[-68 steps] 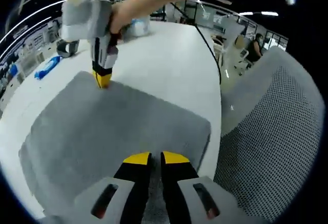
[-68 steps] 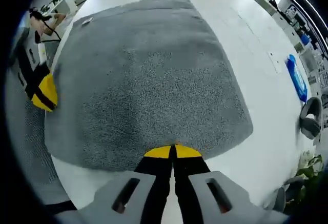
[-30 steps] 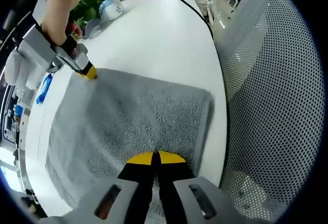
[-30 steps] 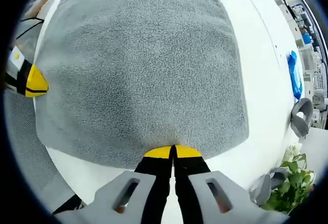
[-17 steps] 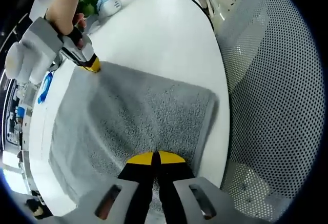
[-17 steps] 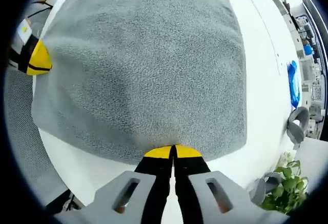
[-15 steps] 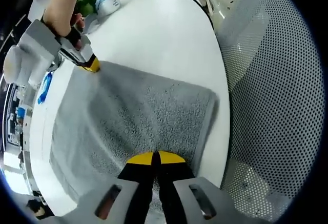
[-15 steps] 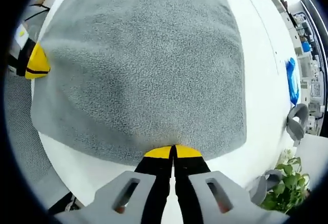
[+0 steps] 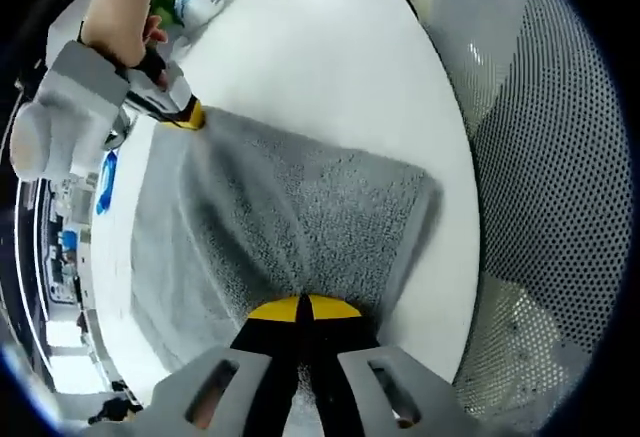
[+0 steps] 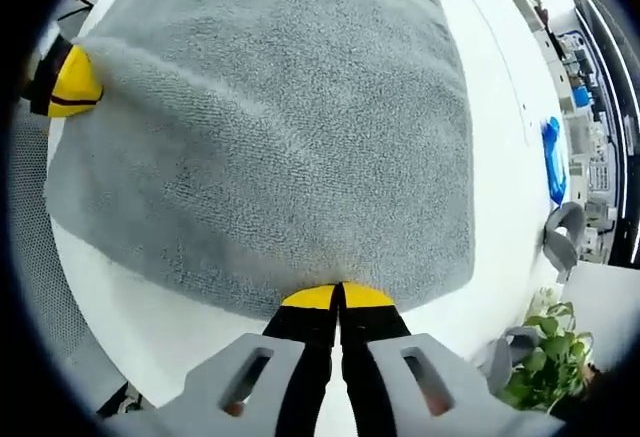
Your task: Fold the towel on the table until its edges align and the towel forms a compact rectangular stack.
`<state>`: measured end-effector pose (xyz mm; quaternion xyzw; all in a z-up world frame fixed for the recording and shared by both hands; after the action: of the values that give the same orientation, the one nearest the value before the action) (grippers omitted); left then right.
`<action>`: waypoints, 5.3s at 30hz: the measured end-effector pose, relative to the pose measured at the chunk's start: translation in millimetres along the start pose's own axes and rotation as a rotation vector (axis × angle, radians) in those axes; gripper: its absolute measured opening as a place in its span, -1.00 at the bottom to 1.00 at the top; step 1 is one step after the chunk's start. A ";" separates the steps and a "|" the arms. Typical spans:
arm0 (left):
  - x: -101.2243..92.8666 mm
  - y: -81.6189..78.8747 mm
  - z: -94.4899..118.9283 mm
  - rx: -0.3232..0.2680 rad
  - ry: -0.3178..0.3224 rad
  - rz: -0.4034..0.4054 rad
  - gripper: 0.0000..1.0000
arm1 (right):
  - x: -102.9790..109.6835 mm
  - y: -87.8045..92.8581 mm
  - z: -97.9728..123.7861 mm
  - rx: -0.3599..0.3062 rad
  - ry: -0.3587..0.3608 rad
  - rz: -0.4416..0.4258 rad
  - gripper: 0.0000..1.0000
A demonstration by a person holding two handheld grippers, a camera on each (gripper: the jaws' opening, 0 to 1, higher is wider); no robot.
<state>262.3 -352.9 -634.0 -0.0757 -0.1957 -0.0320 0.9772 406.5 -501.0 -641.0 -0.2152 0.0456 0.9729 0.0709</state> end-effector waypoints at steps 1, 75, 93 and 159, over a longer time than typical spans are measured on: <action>-0.3 -0.8 -0.7 -0.016 0.012 0.038 -0.98 | 0.5 -0.1 -0.1 0.003 0.008 0.002 -1.00; 80.5 114.6 -16.1 -0.122 -0.008 0.782 -0.99 | 27.4 29.8 15.4 -0.156 -0.162 -0.571 -1.00; 116.5 125.5 -29.3 -0.093 0.026 0.721 -0.99 | 42.2 33.1 22.0 -0.260 -0.268 -0.715 -1.00; 141.3 116.3 -43.4 0.057 0.299 0.570 -0.98 | 58.7 54.5 28.5 -0.340 -0.167 -0.583 -1.00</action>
<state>419.6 -249.9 -634.6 -0.0944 -0.0215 0.2376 0.9665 333.6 -544.3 -637.1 -0.1474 -0.1863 0.9197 0.3125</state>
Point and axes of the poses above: the point that each gripper's makers call its tool centre point, and the gripper's own axes: z roughly backward along the fingers, x roughly to its left, y roughly out of its underside, the point moved 3 cm from there along z, roughly backward along the fingers, and after that the axes turned 5 degrees about y, right-handed, at the moved point
